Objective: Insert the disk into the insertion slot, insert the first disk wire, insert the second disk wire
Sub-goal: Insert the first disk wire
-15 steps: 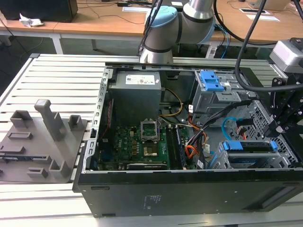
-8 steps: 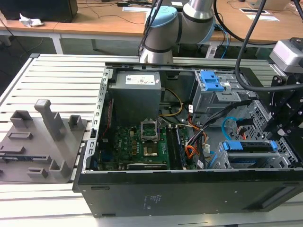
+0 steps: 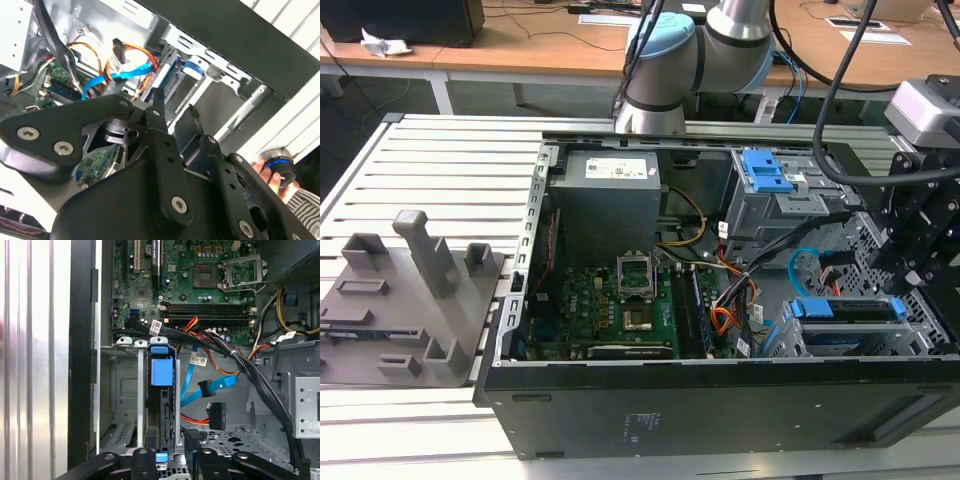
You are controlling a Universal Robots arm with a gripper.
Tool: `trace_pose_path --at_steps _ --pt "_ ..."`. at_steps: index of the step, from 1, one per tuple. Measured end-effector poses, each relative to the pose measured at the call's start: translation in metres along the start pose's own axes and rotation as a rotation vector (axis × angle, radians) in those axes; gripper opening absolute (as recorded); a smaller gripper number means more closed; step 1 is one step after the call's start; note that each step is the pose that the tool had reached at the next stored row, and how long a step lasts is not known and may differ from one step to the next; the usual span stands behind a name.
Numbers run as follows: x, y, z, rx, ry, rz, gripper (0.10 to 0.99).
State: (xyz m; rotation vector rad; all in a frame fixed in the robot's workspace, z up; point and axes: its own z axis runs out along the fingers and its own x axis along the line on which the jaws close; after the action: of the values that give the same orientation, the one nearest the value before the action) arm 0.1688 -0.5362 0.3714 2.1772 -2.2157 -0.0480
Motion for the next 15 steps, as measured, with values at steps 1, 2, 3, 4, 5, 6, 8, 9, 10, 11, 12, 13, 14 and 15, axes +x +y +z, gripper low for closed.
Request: trace_pose_path --at_steps 1,2,3,4,5,6,8,9,10,11,12,13,14,15 --pt "-0.0030 0.0001 0.0000 0.000 0.0000 0.000 0.361" --pt "-0.0084 0.0002 -0.0001 0.000 0.0001 0.000 0.361" --pt "-0.0148 0.0003 0.0000 0.000 0.0001 0.000 0.361" --pt "-0.0197 0.0004 -0.0001 0.000 0.0004 0.000 0.361" --pt "-0.0224 0.0004 -0.0001 0.000 0.0004 0.000 0.361" --pt "-0.0250 0.0005 0.0000 0.000 0.0004 0.000 0.361" --pt "-0.0316 0.0006 -0.0001 0.000 0.0010 0.000 0.361" --pt "-0.0339 0.0006 -0.0001 0.000 0.0011 0.000 0.361" --pt "-0.0364 0.0007 -0.0001 0.000 0.0011 0.000 0.361" --pt "-0.0381 0.0007 -0.0001 0.000 0.0013 0.000 0.361" --pt "-0.0405 0.0008 -0.0002 0.000 0.0017 0.000 0.361" --pt "-0.0432 0.0008 -0.0002 0.000 0.0018 0.000 0.361" --pt "-0.0448 0.0008 -0.0002 0.000 0.0019 0.000 0.361" --pt "-0.0464 0.0009 -0.0002 0.000 0.0021 0.000 0.361"
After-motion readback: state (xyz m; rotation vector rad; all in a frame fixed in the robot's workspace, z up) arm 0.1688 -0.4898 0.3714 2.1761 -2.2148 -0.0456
